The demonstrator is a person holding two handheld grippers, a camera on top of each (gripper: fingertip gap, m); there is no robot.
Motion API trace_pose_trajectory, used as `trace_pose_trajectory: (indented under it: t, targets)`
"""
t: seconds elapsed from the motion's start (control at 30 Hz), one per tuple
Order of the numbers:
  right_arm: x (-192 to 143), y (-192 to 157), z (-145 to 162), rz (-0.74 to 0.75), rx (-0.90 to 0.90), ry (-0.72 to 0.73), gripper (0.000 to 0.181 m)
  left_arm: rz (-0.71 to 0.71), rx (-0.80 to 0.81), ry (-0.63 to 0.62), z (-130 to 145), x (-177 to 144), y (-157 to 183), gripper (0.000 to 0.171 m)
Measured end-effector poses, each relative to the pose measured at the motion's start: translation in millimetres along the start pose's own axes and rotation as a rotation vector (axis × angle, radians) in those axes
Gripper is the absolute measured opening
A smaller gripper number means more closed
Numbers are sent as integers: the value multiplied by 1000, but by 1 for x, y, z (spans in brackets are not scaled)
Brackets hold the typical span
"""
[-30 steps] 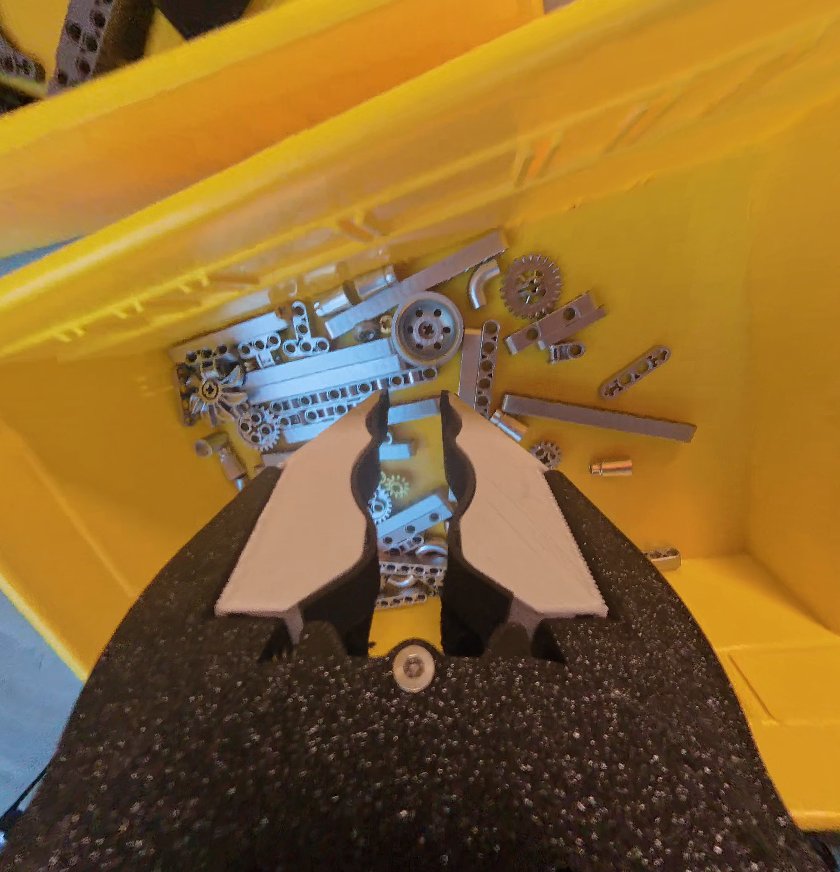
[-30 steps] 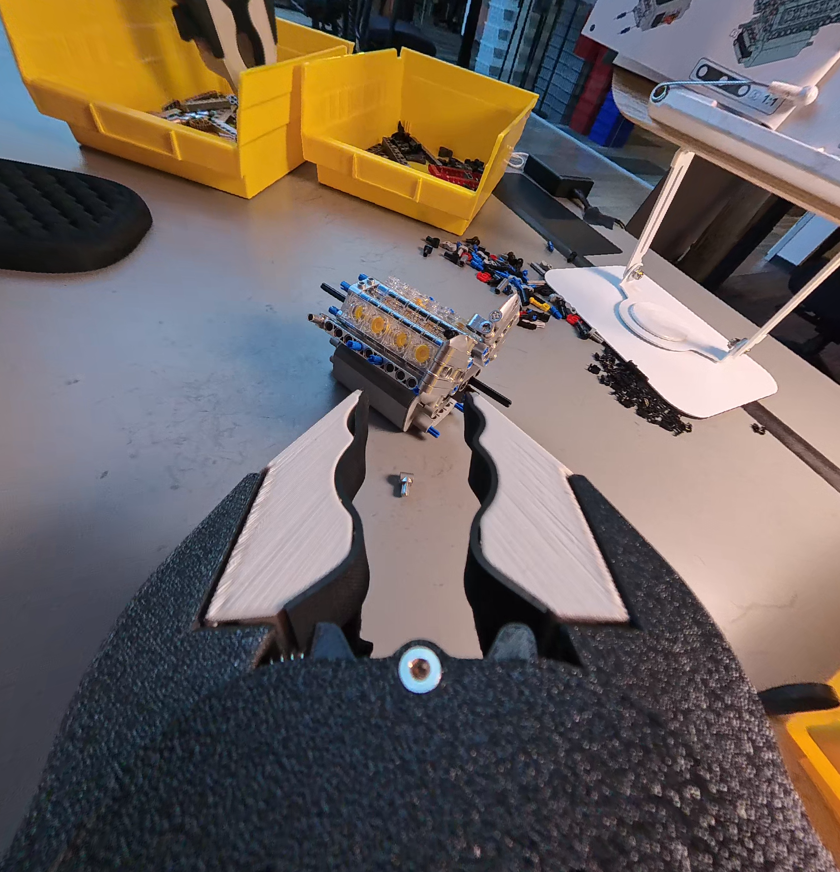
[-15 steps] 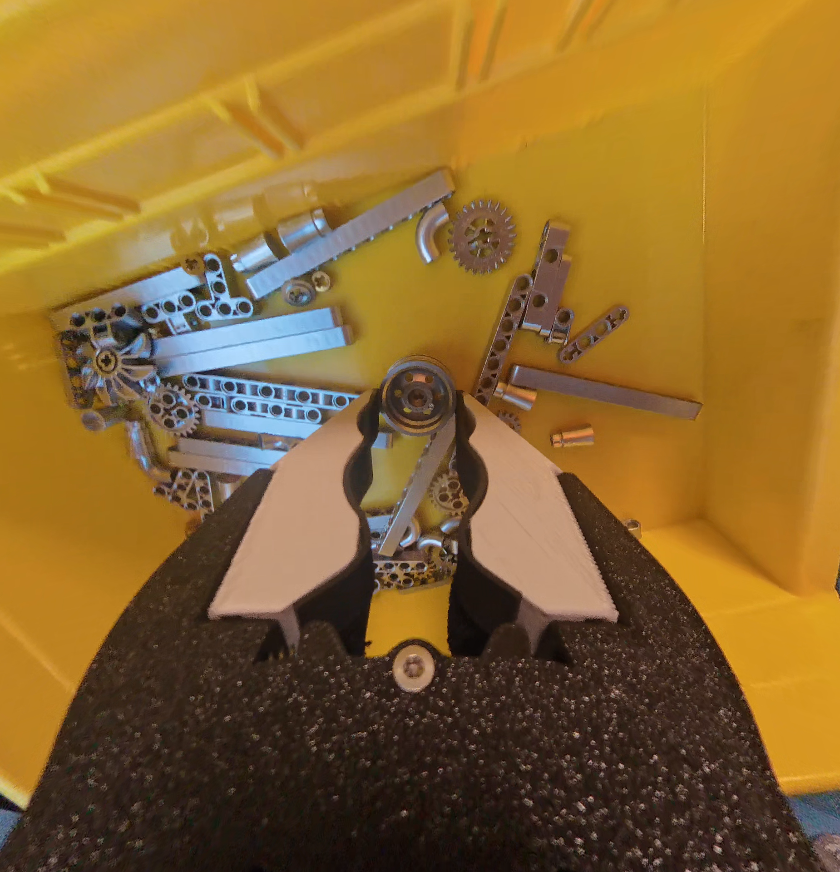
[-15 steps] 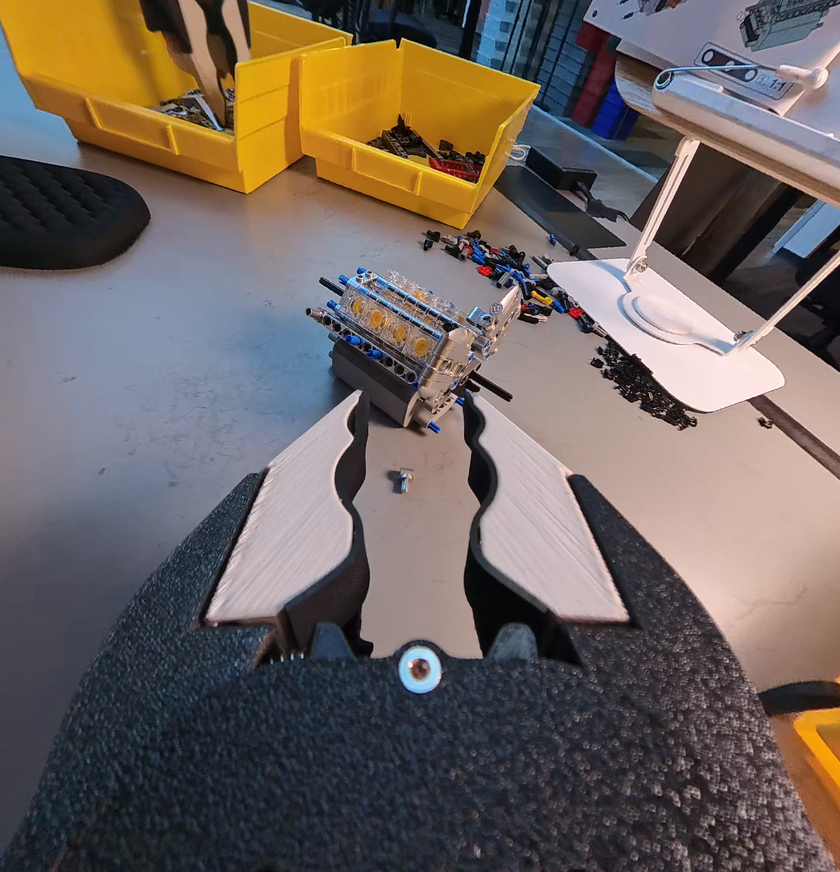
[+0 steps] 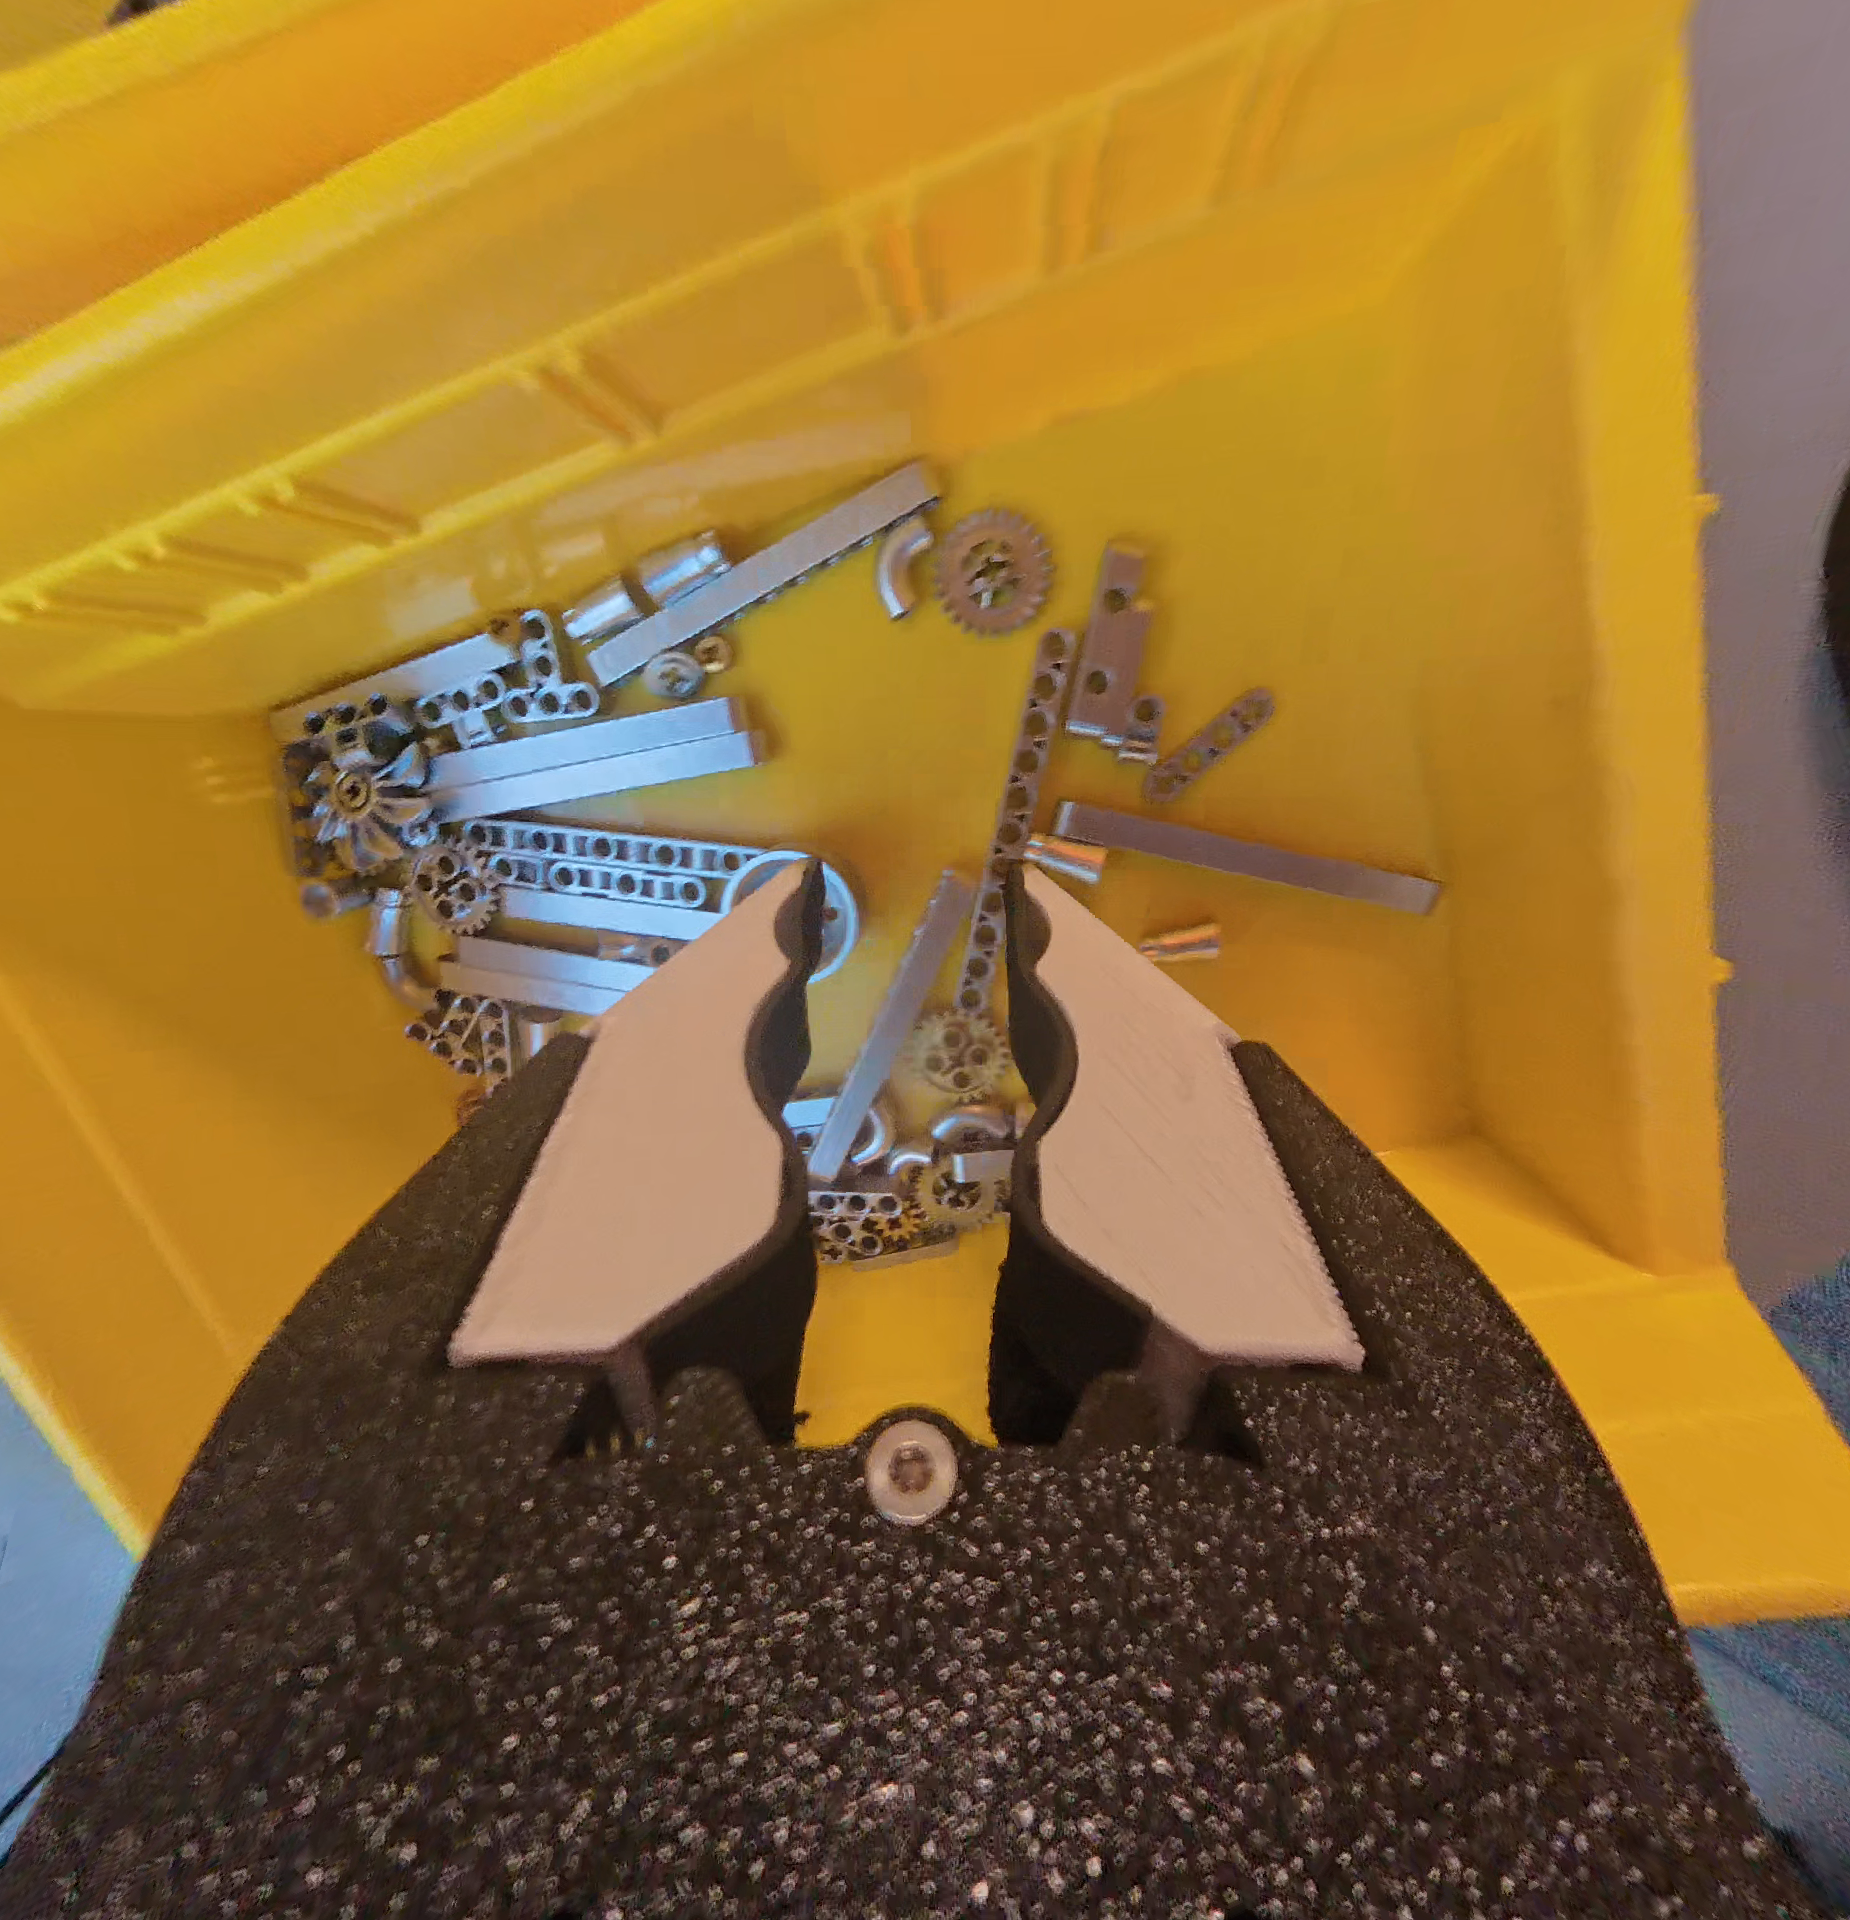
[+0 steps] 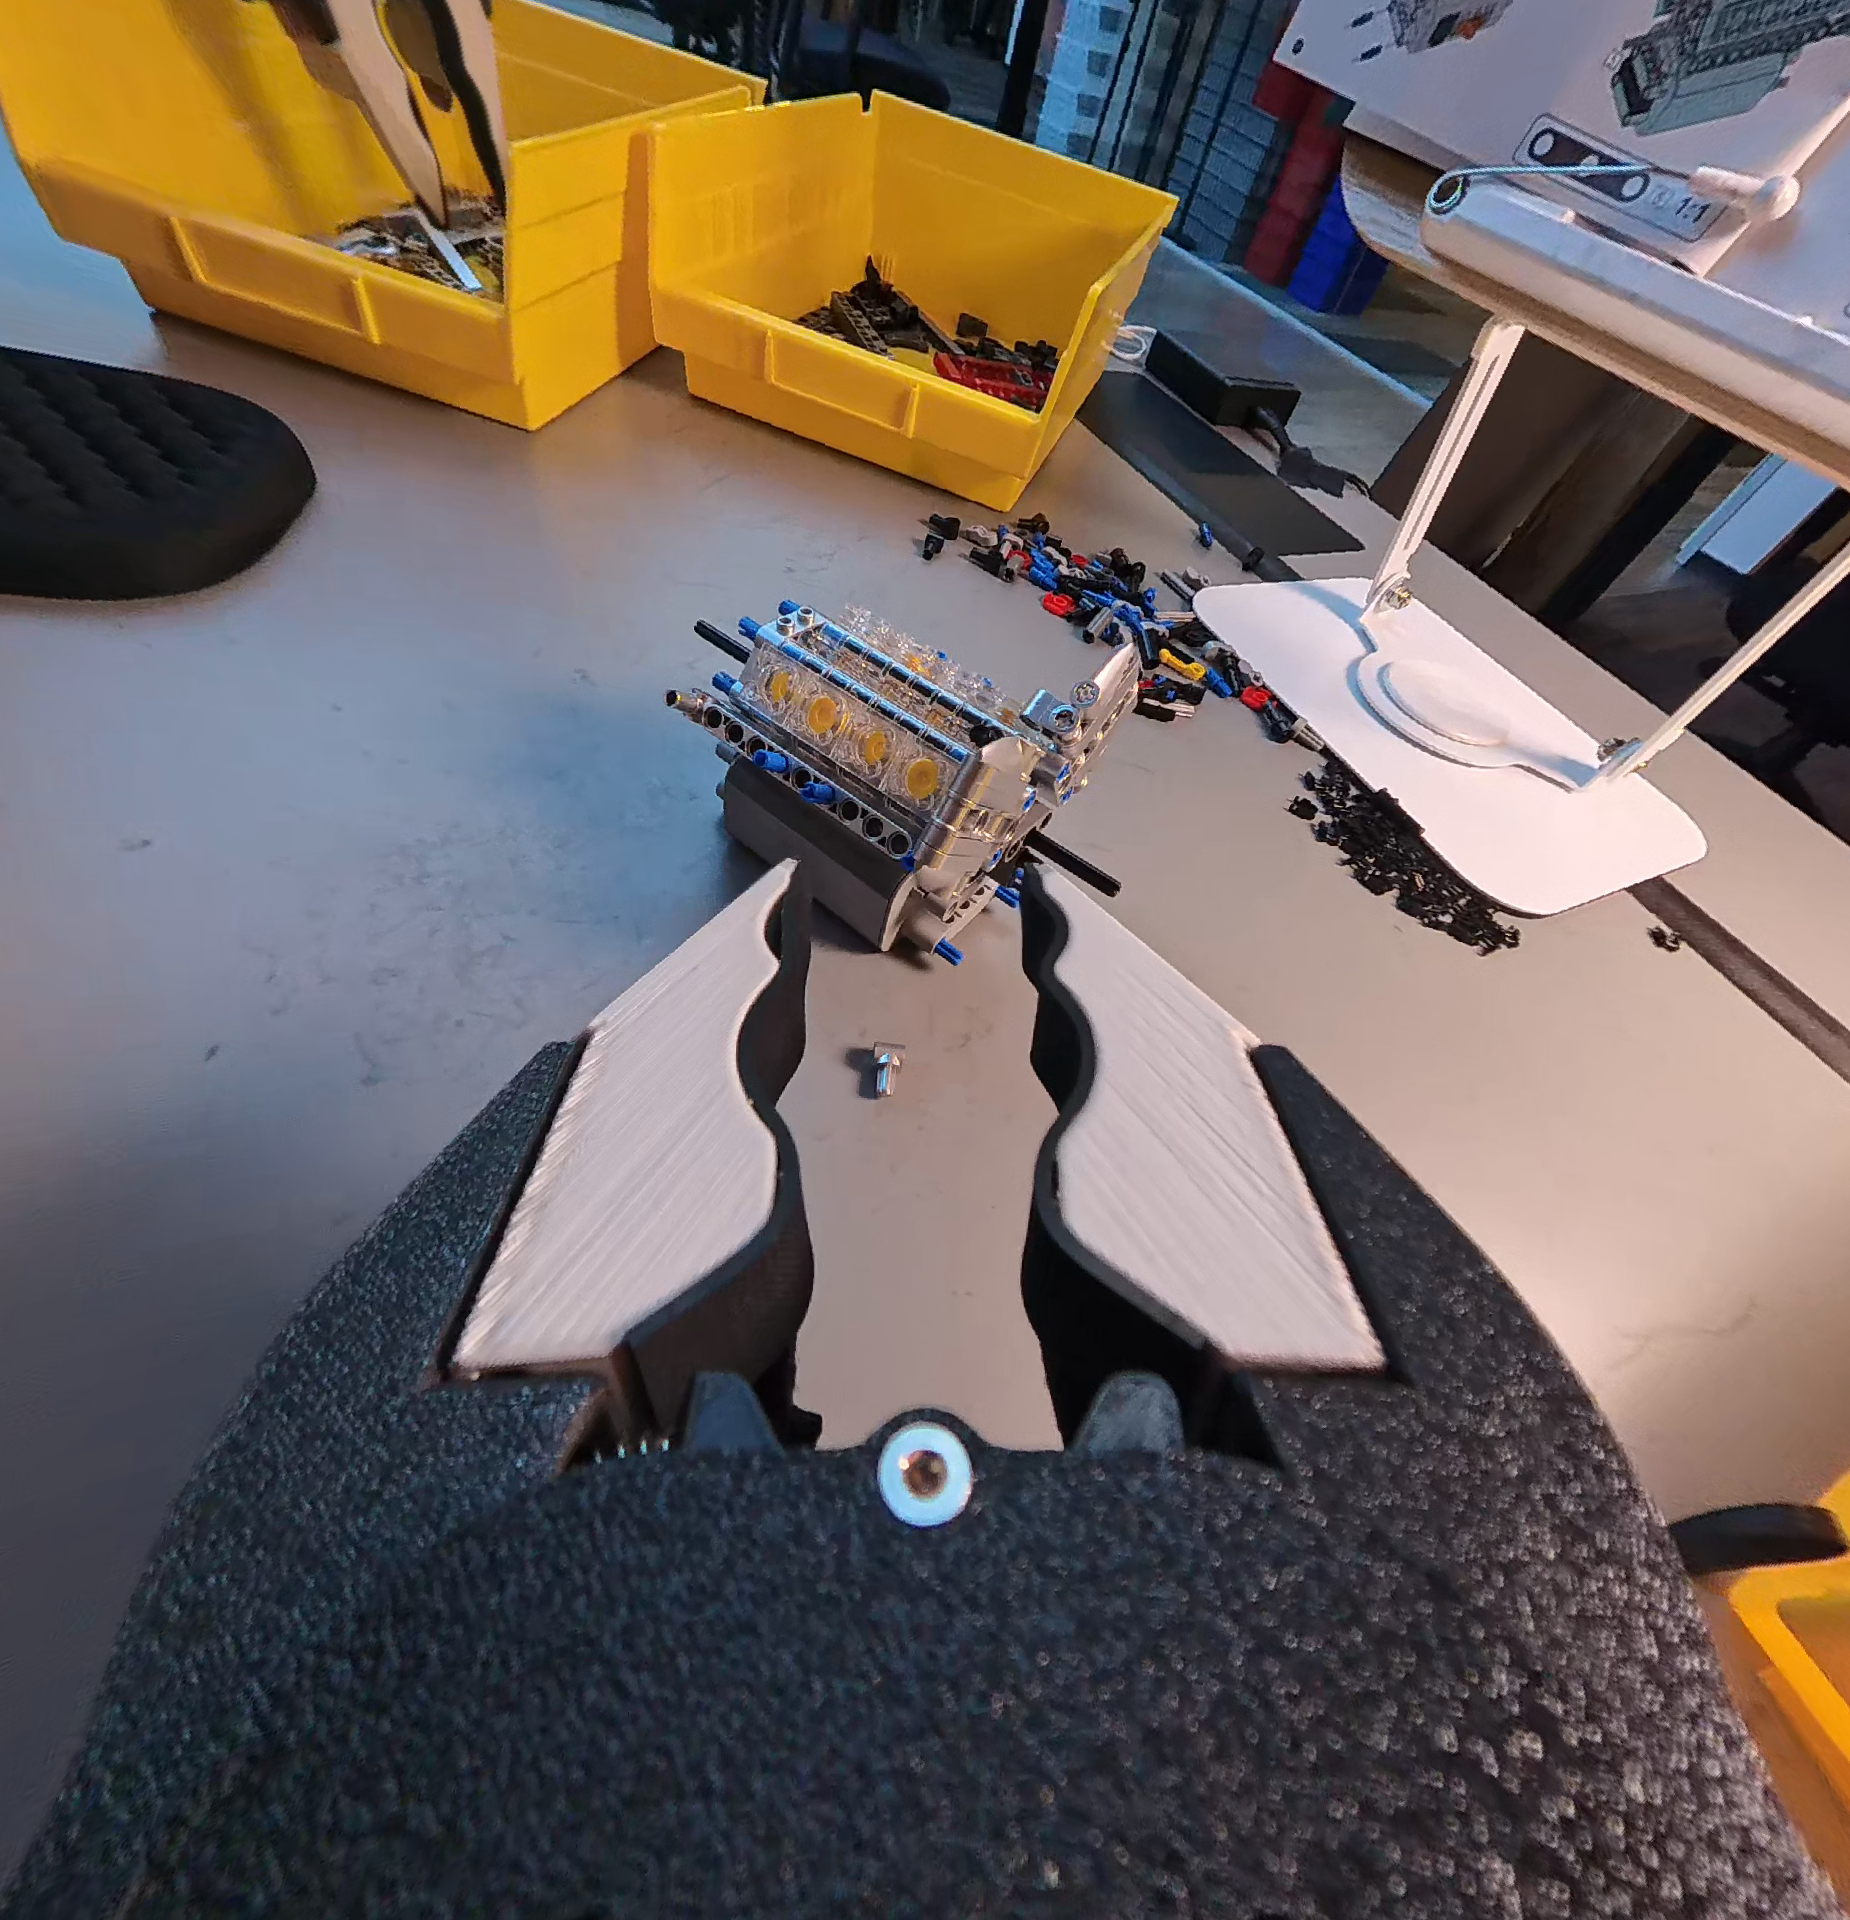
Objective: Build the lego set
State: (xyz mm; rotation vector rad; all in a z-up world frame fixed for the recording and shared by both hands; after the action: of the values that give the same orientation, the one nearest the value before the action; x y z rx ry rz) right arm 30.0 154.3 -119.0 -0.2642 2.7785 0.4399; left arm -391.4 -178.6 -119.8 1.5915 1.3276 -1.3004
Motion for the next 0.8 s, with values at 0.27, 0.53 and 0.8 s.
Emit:
trace_pose_trajectory:
  t: [0.27,0.53,0.8]
  targets:
    - [2,-1,1,-4,-5,-10,40,55,68,-94,6,19,23,30]
    - [2,0,2,1,-2,-15,40,44,73,-122,6,33,14,24]
    - [3,0,4,-1,0,-21,40,43,46,-85,3,25,4,24]
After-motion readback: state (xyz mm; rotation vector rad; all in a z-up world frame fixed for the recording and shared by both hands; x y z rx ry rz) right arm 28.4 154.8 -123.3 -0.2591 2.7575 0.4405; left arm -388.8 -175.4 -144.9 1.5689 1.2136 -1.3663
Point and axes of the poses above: each gripper's, where its closed fingertips meet, x out along the fingers, z out of its underside, y = z × x across the jaws, the point moved 5 cm from there along -x, back along the fingers, and after that the axes turned 4 degrees about -x, right-handed, at the moved point
